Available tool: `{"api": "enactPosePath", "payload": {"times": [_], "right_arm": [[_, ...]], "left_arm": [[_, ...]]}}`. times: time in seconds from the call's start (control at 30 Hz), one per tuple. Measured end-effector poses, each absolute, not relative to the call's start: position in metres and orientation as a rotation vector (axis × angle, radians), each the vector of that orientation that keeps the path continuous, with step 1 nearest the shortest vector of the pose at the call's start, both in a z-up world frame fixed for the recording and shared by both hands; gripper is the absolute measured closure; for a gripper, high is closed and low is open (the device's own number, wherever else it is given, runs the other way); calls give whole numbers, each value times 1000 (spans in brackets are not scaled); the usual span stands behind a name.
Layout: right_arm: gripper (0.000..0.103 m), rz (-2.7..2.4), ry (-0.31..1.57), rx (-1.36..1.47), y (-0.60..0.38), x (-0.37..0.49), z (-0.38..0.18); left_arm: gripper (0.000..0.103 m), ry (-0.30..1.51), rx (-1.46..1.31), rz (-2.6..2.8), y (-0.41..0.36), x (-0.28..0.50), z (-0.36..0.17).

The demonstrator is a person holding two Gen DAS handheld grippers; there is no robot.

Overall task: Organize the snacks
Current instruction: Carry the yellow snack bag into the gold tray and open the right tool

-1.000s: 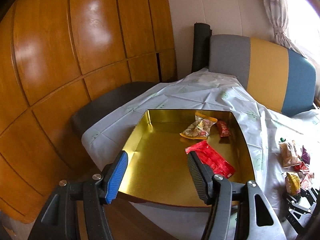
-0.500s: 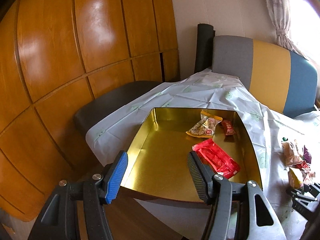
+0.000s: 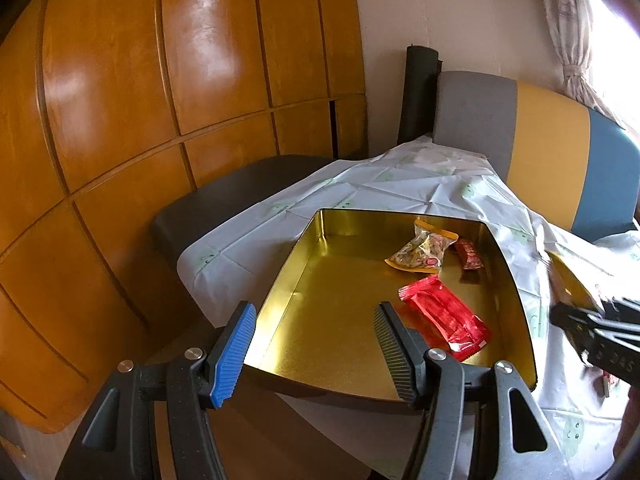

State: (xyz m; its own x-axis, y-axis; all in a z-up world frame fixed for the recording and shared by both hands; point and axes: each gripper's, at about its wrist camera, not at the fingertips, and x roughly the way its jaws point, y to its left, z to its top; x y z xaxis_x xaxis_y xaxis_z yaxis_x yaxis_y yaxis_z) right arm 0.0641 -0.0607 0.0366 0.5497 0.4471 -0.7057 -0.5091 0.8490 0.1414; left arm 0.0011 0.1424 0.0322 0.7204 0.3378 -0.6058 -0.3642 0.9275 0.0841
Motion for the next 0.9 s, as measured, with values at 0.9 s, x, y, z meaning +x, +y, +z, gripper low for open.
{"api": "enactPosePath", "payload": {"times": [0.9], "right_arm": [[43, 626, 818, -116, -33, 59, 22]], "left_arm": [[41, 671, -41, 372, 141, -3, 29]]}}
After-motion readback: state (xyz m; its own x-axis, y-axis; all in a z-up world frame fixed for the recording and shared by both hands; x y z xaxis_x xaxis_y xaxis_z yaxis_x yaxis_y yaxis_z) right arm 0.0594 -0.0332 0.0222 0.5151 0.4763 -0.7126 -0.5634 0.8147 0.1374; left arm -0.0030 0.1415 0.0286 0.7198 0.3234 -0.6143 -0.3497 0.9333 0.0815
